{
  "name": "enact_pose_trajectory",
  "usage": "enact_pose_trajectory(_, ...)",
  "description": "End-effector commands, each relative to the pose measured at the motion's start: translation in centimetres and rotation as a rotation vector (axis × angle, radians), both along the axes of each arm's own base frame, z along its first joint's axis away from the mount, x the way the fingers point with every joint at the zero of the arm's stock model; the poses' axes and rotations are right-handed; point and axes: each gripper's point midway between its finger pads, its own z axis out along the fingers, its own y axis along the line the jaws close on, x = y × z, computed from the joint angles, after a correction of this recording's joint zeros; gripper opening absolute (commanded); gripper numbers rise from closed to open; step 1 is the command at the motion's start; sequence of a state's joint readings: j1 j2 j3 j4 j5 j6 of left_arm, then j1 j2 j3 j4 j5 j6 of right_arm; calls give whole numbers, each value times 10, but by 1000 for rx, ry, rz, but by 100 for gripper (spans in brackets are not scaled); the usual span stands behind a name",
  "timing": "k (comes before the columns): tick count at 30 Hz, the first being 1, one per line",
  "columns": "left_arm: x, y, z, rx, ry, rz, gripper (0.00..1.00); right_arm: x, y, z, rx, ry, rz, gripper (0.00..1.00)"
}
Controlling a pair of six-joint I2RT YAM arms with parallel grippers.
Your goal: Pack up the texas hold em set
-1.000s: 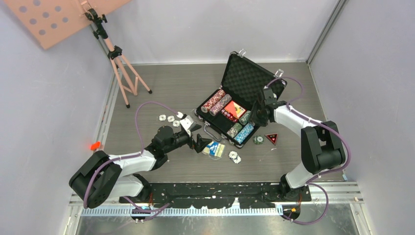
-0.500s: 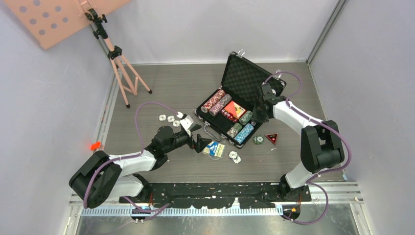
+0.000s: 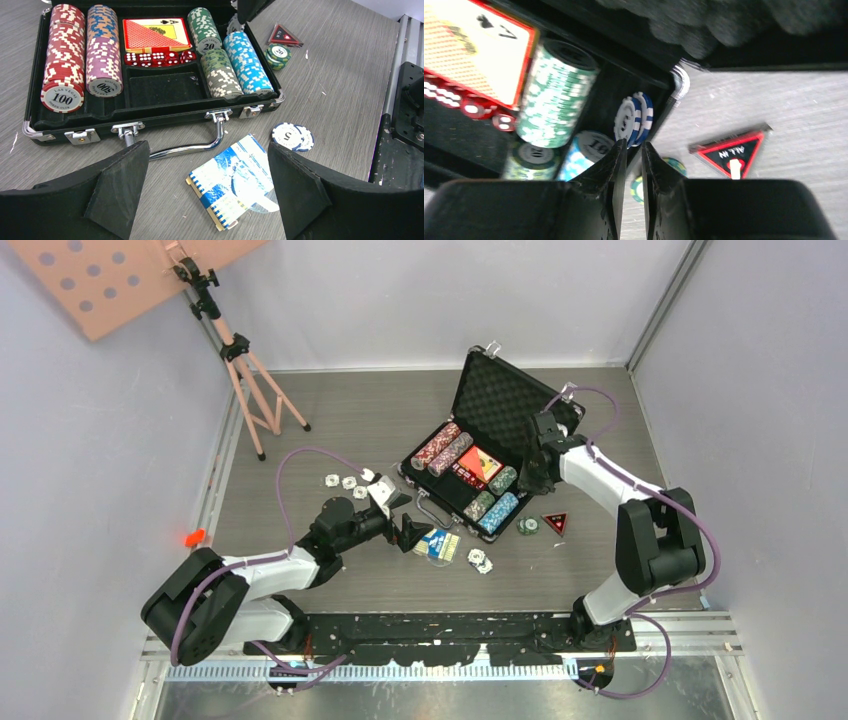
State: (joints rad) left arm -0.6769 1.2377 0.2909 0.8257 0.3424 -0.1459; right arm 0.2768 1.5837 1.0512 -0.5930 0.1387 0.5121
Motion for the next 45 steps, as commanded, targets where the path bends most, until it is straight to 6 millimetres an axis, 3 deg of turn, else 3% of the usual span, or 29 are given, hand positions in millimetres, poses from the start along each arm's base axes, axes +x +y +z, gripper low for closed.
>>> enact_pose_trajectory(1, 1, -4, 16, -34, -62, -17, 91, -31, -27, -6, -110, 105, -28, 24)
enact_pose_trajectory(14, 1, -3, 16, -35, -63, -10, 91, -16, -18, 9, 4, 24, -45, 33)
enact_pose_trajectory(17, 1, -3, 17, -36, -65, -11, 91, -10, -17, 15, 22, -14, -63, 42)
enact_pose_trajectory(25, 1, -3, 16, -35, -64, -13, 91, 0, -19, 14, 79, -117, -166, 48)
enact_pose_trajectory(35, 0, -3, 18, -39, -68, -13, 91, 10, -13, -8, 95, -104, -164, 43)
enact_pose_trajectory(45, 1, -3, 17, -35, -68, -12, 91, 12, -7, -2, 116, -98, -134, 30)
